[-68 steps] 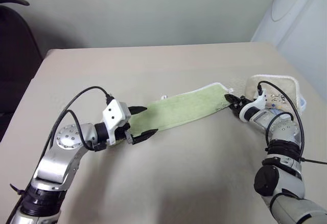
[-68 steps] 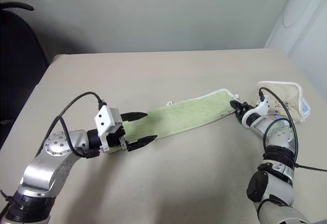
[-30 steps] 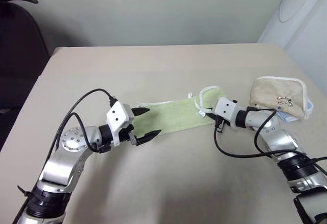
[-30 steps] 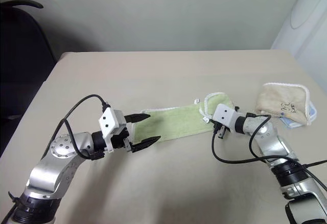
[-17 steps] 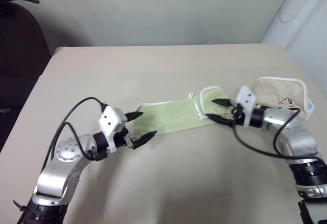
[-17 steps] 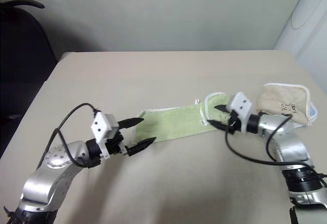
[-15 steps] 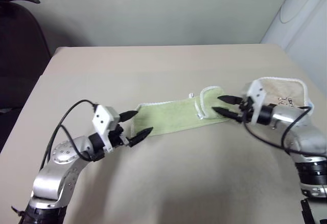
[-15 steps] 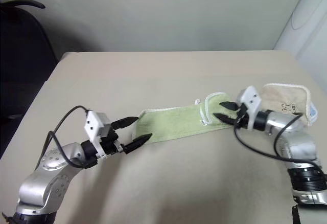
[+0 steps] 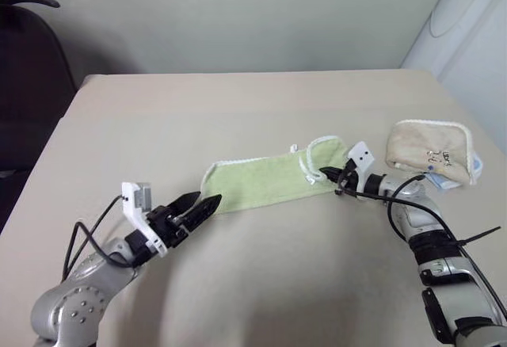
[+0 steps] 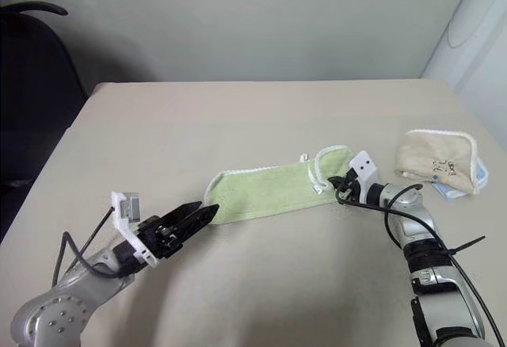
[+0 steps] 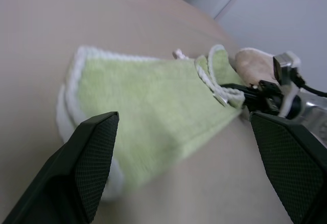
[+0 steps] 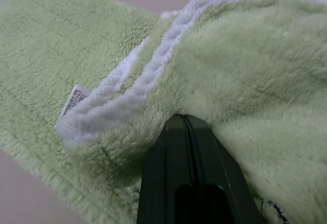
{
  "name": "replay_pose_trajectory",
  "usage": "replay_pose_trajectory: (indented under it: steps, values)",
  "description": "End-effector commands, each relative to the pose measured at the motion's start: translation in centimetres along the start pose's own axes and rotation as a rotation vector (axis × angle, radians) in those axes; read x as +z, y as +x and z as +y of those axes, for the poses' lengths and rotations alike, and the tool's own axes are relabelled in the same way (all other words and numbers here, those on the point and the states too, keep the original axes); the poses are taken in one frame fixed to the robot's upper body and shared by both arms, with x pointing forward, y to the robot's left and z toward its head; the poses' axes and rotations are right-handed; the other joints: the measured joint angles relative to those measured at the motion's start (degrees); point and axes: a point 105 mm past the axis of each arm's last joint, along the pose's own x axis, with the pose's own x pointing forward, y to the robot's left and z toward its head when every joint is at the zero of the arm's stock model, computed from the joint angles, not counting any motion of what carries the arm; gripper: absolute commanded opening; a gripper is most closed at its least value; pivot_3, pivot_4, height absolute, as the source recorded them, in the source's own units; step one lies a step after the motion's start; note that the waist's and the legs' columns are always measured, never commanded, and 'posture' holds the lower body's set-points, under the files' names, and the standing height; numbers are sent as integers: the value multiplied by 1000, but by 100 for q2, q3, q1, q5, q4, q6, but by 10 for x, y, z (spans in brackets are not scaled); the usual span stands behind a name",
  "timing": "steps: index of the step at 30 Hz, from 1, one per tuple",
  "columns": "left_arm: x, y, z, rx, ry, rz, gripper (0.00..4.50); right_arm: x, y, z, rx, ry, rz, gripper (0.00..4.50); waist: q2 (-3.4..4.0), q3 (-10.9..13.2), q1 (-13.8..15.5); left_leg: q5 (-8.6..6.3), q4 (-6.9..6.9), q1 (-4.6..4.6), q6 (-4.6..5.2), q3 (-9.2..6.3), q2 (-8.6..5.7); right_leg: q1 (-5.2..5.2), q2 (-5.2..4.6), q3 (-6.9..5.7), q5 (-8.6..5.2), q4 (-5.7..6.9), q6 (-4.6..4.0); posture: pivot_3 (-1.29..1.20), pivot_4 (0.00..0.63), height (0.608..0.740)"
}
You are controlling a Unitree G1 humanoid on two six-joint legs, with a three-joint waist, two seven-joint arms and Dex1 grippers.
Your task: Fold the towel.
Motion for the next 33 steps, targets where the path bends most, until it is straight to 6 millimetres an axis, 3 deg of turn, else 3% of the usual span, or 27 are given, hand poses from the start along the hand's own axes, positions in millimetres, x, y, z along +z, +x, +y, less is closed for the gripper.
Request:
replay_pose_trajectory:
  steps: [1, 6, 10, 19, 28, 33]
  values:
    - [-7, -9, -13, 7, -39, 19, 4470, 28, -1, -7, -31, -27, -127, 15, 1, 0, -5, 0, -3, 1, -1, 2, 0, -1, 0, 0, 0, -1, 0, 0, 150, 740]
    - [-25, -15, -5, 119, -180, 41, 4470, 60, -6, -10, -48, -55, -259, 15, 6, 4, 10, 1, -4, 3, -1, 3, -1, 1, 0, 2, -1, -2, -1, 0, 150, 740]
    - [-38, -10, 6, 221, -328, 64, 4470, 77, -8, -8, -60, -63, -328, 15, 6, 4, 22, 1, -4, 7, -2, 2, -1, 6, 0, 2, -1, -4, -2, 0, 150, 740]
    - [-37, 24, 24, 279, -470, 88, 4470, 85, -11, -5, -91, -64, -372, 15, 32, 2, 132, 1, -3, 42, -2, 0, -7, 41, -1, -2, -1, -3, -2, 0, 150, 740]
    - [-40, 54, 38, 327, -501, 131, 4470, 96, -15, -7, -122, -72, -413, 15, 57, -7, 231, -3, -3, 73, 6, 0, -16, 76, -1, -3, -2, -4, -2, 0, 150, 740]
    - [-34, 57, 38, 317, -492, 110, 2678, 97, -20, -8, -139, -74, -424, 0, 61, -8, 231, -1, -4, 73, 2, 3, -16, 73, 0, -1, -2, -5, -2, 0, 150, 740]
